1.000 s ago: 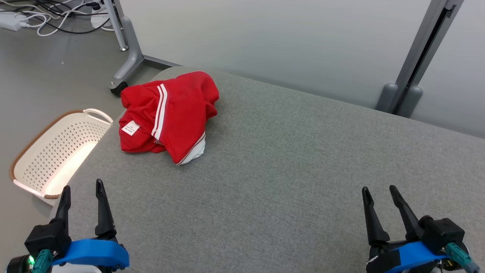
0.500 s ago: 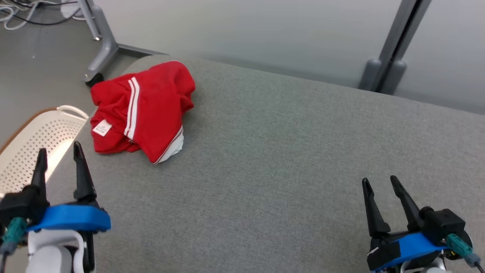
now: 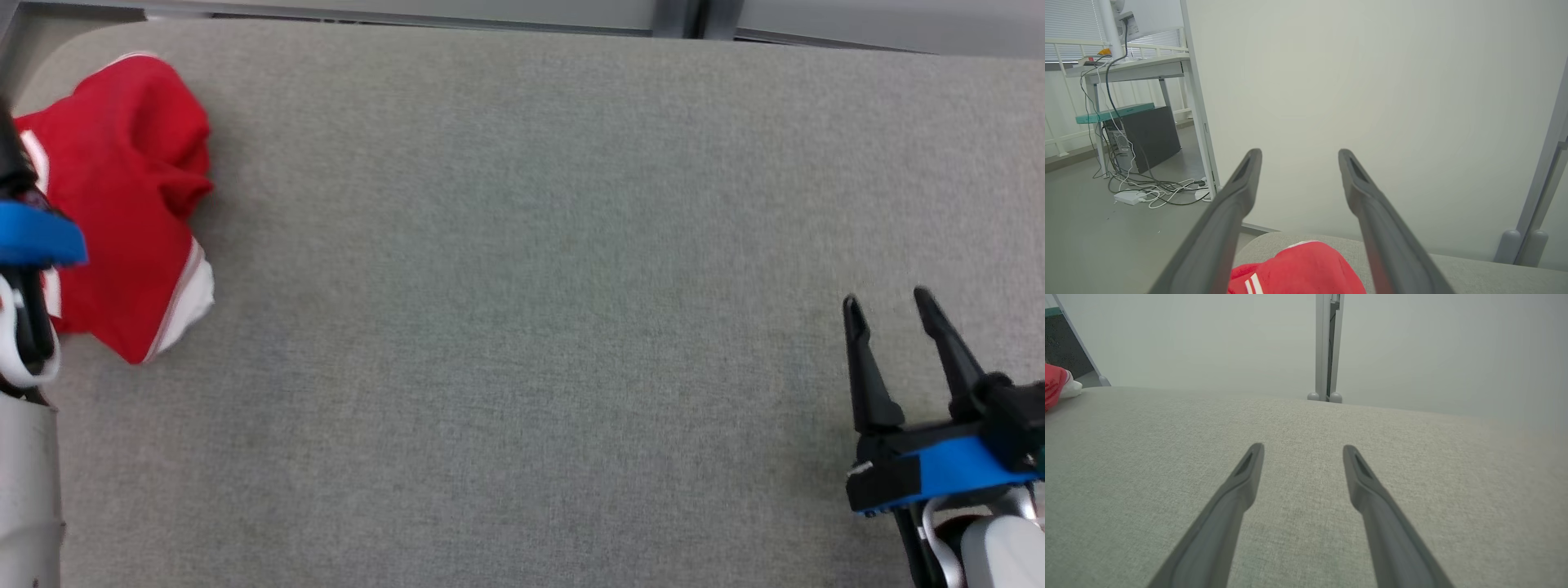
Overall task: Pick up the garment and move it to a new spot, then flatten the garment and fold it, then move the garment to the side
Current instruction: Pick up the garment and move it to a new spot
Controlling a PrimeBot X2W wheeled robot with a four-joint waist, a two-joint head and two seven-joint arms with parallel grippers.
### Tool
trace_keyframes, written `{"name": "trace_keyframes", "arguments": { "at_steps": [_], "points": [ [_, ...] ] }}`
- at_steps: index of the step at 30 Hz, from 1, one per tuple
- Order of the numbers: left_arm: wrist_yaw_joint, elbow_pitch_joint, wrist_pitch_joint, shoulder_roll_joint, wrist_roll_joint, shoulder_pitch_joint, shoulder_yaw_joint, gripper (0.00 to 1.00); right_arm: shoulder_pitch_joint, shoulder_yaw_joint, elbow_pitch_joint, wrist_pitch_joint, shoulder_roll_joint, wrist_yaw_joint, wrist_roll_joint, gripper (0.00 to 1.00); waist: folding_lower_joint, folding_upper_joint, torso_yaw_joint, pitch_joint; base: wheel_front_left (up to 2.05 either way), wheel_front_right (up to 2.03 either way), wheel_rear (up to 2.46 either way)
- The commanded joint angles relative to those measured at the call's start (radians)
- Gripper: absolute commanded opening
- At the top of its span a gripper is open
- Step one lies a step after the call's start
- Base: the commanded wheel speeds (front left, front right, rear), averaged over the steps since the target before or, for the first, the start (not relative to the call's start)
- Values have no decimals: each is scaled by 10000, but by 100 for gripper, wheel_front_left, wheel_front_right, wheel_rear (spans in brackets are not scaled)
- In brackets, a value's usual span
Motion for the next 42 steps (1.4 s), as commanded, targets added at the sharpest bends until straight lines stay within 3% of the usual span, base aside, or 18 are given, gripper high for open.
{"name": "trace_keyframes", "arguments": {
  "at_steps": [1,10,23,25,31,42],
  "points": [
    [-79,214,30,123,33,-349,12,100,-164,-91,-129,12,-91,1,-87,100,-2,-2,-75,155,0,0,0],
    [-468,2841,612,755,131,-2199,-348,100,-337,-390,-864,193,-309,1,-86,100,-2,-2,-584,1184,0,0,0],
    [-1238,6676,3357,368,-698,-2746,-1258,100,-412,-423,-1183,353,-413,1,-76,100,-2,-2,-527,1419,0,0,0],
    [-1286,6855,3548,391,-807,-2812,-1397,0,-407,-410,-1172,375,-402,1,-72,100,-2,-2,-509,1390,0,0,0],
    [-1315,6731,3052,660,-929,-3158,-1812,0,-375,-278,-995,286,-266,1,-42,100,-2,-2,-557,1066,0,0,0],
    [-1136,4714,382,991,-47,-4007,-2577,0,-186,-138,-153,-188,71,1,242,100,-2,-2,-1050,34,0,0,0]
  ]
}}
